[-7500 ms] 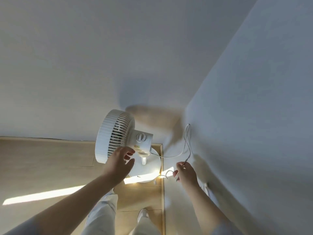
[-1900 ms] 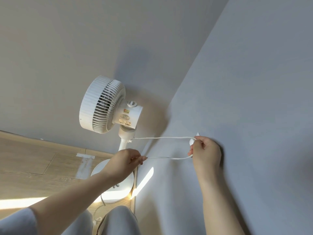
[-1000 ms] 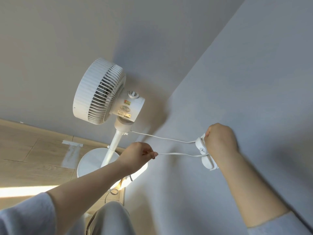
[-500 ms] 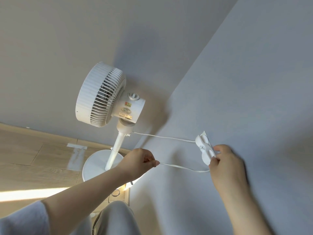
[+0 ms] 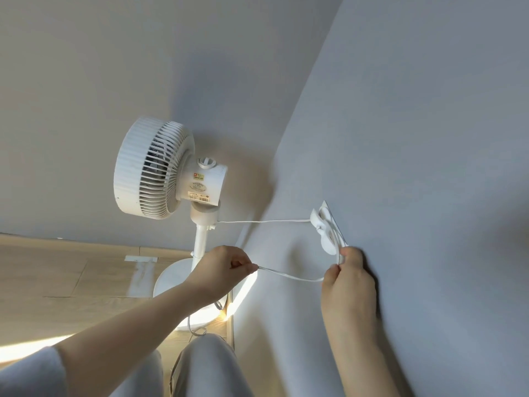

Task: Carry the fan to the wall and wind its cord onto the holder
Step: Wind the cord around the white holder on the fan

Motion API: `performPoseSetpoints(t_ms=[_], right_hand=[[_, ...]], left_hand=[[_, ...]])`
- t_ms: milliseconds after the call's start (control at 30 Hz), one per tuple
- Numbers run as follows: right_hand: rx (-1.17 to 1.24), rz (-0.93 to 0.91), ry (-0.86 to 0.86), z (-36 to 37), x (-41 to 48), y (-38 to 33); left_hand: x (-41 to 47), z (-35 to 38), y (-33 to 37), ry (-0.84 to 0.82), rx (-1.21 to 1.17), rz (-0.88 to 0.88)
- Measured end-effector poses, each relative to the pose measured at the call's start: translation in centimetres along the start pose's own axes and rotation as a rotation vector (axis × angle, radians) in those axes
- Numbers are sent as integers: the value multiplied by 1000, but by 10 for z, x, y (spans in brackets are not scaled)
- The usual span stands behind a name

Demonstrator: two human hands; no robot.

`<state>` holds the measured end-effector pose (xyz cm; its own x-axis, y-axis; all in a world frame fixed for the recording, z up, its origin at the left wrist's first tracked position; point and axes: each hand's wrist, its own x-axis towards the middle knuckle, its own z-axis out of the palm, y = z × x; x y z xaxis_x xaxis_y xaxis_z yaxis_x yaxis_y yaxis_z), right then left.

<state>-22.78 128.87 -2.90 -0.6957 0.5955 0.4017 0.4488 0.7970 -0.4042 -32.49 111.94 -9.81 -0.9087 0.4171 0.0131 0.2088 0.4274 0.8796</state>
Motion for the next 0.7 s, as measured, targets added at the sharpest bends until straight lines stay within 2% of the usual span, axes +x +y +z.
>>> performPoseSetpoints(t_ms=[100, 267, 333, 400, 500, 567, 700], right_hand=[[93, 34, 59, 11, -2, 1], [484, 233, 147, 23, -13, -4], [689, 397, 169, 26, -17, -8], [994, 603, 162, 29, -18, -12], [1454, 879, 52, 28, -16, -17], [1556, 941, 19, 27, -14, -17], [1592, 1000, -38, 34, -14, -14]], left_hand=[[0, 0, 1, 32, 22, -10], [-2, -2, 3, 56, 20, -8], [-3, -2, 5, 37, 7, -3], [-4, -2, 6, 23, 3, 4], [-4, -1, 5, 20, 1, 6], [-4, 1, 5, 19, 4, 7], [-1, 1, 0, 22, 13, -8]])
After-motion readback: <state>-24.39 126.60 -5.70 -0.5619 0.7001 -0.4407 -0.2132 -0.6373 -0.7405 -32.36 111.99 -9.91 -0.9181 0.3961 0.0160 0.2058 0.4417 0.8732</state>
